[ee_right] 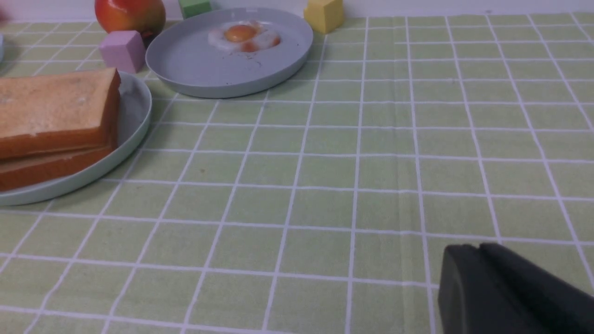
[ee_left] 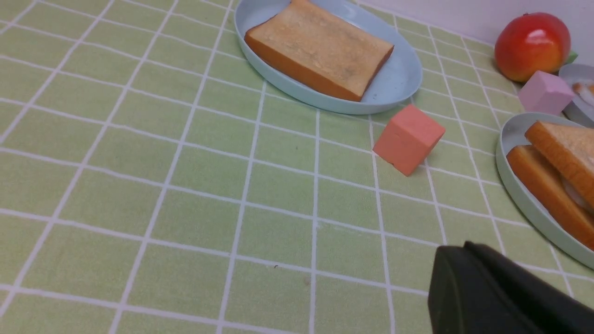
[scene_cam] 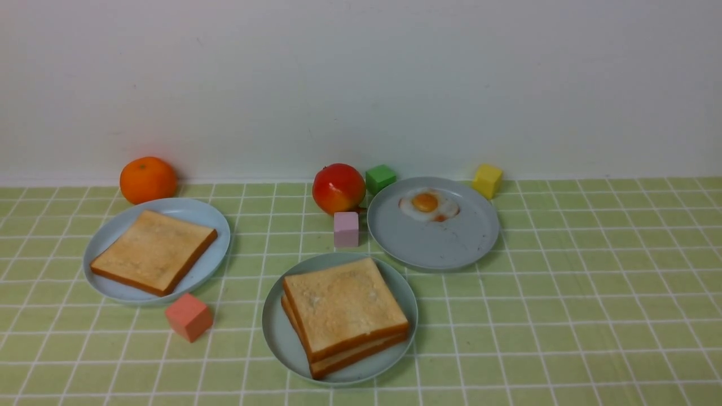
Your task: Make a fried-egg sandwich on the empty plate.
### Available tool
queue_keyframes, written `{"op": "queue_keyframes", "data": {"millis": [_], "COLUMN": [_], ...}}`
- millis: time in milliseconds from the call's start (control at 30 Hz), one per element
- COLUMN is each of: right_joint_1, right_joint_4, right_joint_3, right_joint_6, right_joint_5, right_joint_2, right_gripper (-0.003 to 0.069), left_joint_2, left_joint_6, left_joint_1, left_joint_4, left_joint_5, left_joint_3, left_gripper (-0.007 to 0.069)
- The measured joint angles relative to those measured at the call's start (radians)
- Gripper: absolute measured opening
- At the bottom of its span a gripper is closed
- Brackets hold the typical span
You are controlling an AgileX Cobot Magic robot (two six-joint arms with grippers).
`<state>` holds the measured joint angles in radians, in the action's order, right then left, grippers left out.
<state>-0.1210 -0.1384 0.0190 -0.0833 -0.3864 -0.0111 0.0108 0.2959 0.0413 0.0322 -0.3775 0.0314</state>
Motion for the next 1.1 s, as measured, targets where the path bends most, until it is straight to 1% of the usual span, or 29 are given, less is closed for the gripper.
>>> {"op": "queue_keyframes", "data": {"millis": [1100], "right_joint_1": [0.0], "right_joint_4": [0.001], "right_joint_3": [0.0], "right_joint_6": [0.0], "right_joint_5": [0.0], "right_joint_2": [0.0], "right_gripper": [0.0082], "left_joint_2": [0.0], "left_joint_6": [0.0], "left_joint_1": [0.0], "left_joint_4": [-0.001], "left_joint_5": [0.0], "left_joint_3": [0.0], "left_gripper": [-0.0006]}}
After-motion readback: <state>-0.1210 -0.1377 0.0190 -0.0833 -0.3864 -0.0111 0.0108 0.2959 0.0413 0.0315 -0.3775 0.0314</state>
